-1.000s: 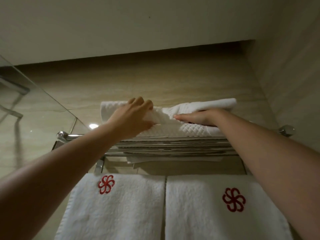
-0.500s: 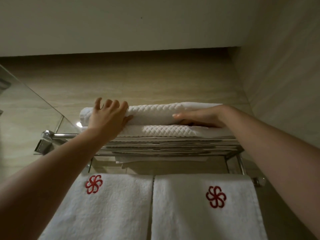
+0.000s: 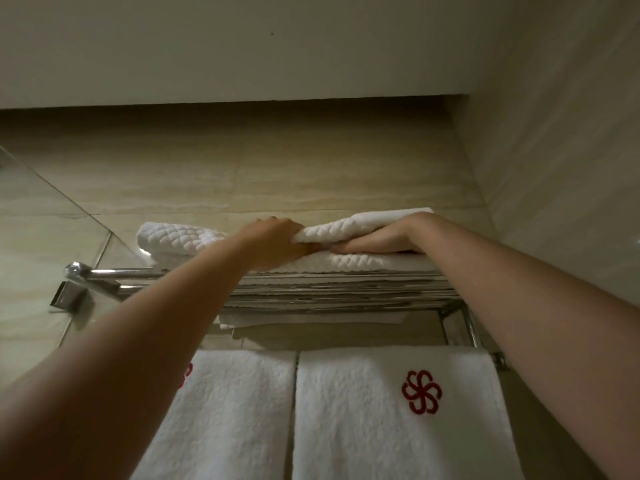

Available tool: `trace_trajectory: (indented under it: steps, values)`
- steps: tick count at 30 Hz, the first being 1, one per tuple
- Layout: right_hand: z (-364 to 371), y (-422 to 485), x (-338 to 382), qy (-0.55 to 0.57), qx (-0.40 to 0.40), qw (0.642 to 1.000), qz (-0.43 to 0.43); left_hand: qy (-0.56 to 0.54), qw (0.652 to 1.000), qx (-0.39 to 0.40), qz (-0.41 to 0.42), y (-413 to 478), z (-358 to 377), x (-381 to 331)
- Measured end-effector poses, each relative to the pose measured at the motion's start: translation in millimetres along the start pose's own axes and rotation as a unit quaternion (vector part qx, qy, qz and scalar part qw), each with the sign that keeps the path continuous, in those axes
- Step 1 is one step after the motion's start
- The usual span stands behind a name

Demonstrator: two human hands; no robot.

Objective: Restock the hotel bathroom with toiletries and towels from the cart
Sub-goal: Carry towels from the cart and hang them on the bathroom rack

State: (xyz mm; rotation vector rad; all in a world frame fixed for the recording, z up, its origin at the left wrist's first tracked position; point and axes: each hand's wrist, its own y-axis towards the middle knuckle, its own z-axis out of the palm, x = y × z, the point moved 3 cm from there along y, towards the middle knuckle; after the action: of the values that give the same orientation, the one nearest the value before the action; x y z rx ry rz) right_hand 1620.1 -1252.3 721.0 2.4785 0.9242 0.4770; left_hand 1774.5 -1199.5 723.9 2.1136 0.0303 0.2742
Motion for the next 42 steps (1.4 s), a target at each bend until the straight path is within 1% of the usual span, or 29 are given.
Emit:
trace_trajectory:
  steps: [2, 3, 4, 5, 6, 8, 9, 12, 14, 17, 18, 19, 20, 21, 22, 24, 25, 27, 28, 30, 32, 34, 36, 37, 38, 39, 40, 41, 42]
  values:
    - [12, 8, -16, -0.039, -0.1, 0.992, -0.07, -0.002, 0.999, -0.045, -0.001, -1, 4, 5]
    - [8, 12, -17, -0.088, -0.168, 0.981, -0.036, -0.008, 0.998, -0.066, 0.004, 0, 5, 6]
    - [3, 9, -19, -0.057, -0.194, 0.979, 0.007, -0.017, 0.996, -0.085, 0.01, 1, 4, 7]
    - [-2, 16, -21, -0.013, -0.151, 0.988, 0.043, -0.023, 0.994, -0.105, 0.017, 4, 2, 7]
    - [-5, 7, -24, 0.026, -0.102, 0.993, 0.049, -0.025, 0.992, -0.119, 0.02, 6, 0, 6]
    - [-13, -7, -43, 0.035, -0.052, 0.996, 0.065, -0.015, 0.992, -0.122, 0.023, 13, -1, 2]
    - [-15, -1, -45, 0.042, -0.056, 0.995, 0.074, -0.013, 0.993, -0.11, 0.028, 16, 0, -1]
    - [-22, -16, -58, 0.049, -0.061, 0.995, 0.055, -0.018, 0.997, -0.062, 0.039, 19, 6, -8]
    - [-26, -24, -76, 0.067, -0.1, 0.992, 0.046, -0.014, 0.998, -0.059, 0.036, 15, 6, -8]
    - [-20, -36, -86, 0.138, -0.19, 0.972, -0.013, 0.011, 0.995, -0.092, 0.047, 6, 5, -5]
    - [-21, -35, -88, 0.188, -0.212, 0.958, -0.031, 0.018, 0.992, -0.112, 0.05, 4, 5, -4]
    - [-22, -33, -90, 0.247, -0.216, 0.944, -0.036, 0.027, 0.989, -0.134, 0.054, 2, 5, -3]
    - [-25, -29, -91, 0.302, -0.211, 0.929, -0.028, 0.04, 0.985, -0.154, 0.058, 0, 6, -2]
    - [-29, -25, -92, 0.337, -0.197, 0.921, 0.007, 0.054, 0.981, -0.172, 0.065, -2, 7, -1]
    - [-32, -20, -93, 0.344, -0.18, 0.921, 0.045, 0.064, 0.978, -0.187, 0.072, -4, 7, -1]
    - [-36, -8, -95, 0.331, -0.138, 0.928, 0.099, 0.068, 0.972, -0.208, 0.082, -9, 9, 2]
    - [-37, -4, -93, 0.324, -0.133, 0.929, 0.118, 0.068, 0.971, -0.215, 0.084, -11, 9, 5]
    - [-41, -2, -87, 0.326, -0.129, 0.929, 0.118, 0.072, 0.968, -0.223, 0.088, -14, 8, 12]
    - [-43, 0, -85, 0.311, -0.126, 0.935, 0.113, 0.078, 0.967, -0.226, 0.092, -15, 8, 15]
    - [-42, -1, -76, 0.207, -0.096, 0.968, 0.102, 0.091, 0.961, -0.237, 0.106, -17, 8, 23]
    - [-41, 4, -63, 0.062, -0.062, 0.991, 0.097, 0.093, 0.955, -0.254, 0.125, -22, 9, 34]
    - [-36, 13, -59, -0.039, -0.028, 0.995, 0.088, 0.09, 0.947, -0.275, 0.14, -29, 9, 46]
    - [-42, 39, -70, -0.058, -0.056, 0.994, 0.075, 0.099, 0.942, -0.283, 0.15, -32, 8, 55]
    - [-48, 58, -82, -0.011, -0.086, 0.994, 0.07, 0.103, 0.942, -0.28, 0.15, -31, 7, 57]
    - [-54, 71, -95, 0.08, -0.119, 0.987, 0.073, 0.103, 0.944, -0.275, 0.148, -27, 6, 57]
    - [-57, 71, -101, 0.179, -0.147, 0.97, 0.078, 0.101, 0.947, -0.27, 0.144, -24, 4, 54]
    - [-59, 69, -107, 0.248, -0.173, 0.95, 0.083, 0.099, 0.951, -0.262, 0.134, -21, 2, 50]
    - [-60, 63, -110, 0.27, -0.187, 0.941, 0.087, 0.096, 0.957, -0.247, 0.12, -18, 1, 47]
    - [-59, 54, -109, 0.264, -0.189, 0.941, 0.093, 0.094, 0.964, -0.225, 0.103, -16, 2, 44]
